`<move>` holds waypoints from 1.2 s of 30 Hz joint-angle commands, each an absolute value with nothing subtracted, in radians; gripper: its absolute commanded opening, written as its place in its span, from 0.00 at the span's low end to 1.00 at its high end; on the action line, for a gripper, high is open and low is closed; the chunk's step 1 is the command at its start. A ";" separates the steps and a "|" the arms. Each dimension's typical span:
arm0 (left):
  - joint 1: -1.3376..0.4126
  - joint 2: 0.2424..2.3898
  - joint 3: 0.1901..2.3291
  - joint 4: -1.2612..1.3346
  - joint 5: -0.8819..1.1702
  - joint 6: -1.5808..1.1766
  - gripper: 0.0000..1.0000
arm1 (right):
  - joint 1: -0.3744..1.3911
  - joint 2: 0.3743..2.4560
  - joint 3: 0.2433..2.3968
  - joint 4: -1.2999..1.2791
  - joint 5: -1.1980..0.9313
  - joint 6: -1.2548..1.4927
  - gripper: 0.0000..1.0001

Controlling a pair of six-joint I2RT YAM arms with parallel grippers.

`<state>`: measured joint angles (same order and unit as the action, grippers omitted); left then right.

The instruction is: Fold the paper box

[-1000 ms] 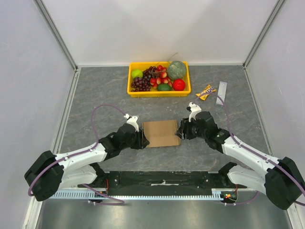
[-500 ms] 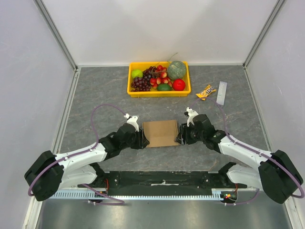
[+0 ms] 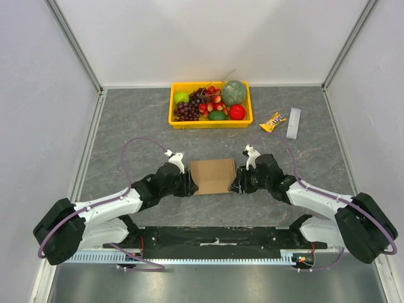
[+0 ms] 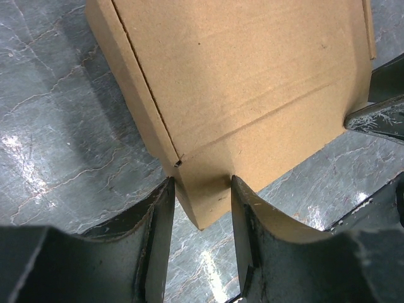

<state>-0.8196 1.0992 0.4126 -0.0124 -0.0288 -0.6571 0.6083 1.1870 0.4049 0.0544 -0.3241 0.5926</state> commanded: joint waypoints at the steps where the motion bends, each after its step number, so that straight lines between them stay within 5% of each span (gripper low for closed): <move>1: -0.821 1.101 0.446 0.009 -0.038 -0.627 0.47 | 0.604 1.193 0.396 0.143 -0.370 0.618 0.51; 13: -0.821 1.101 0.446 0.009 -0.038 -0.627 0.47 | 0.606 1.204 0.402 0.153 -0.371 0.626 0.45; 36: -0.821 1.108 0.443 0.006 -0.061 -0.620 0.47 | 0.606 1.209 0.396 0.123 -0.276 0.575 0.53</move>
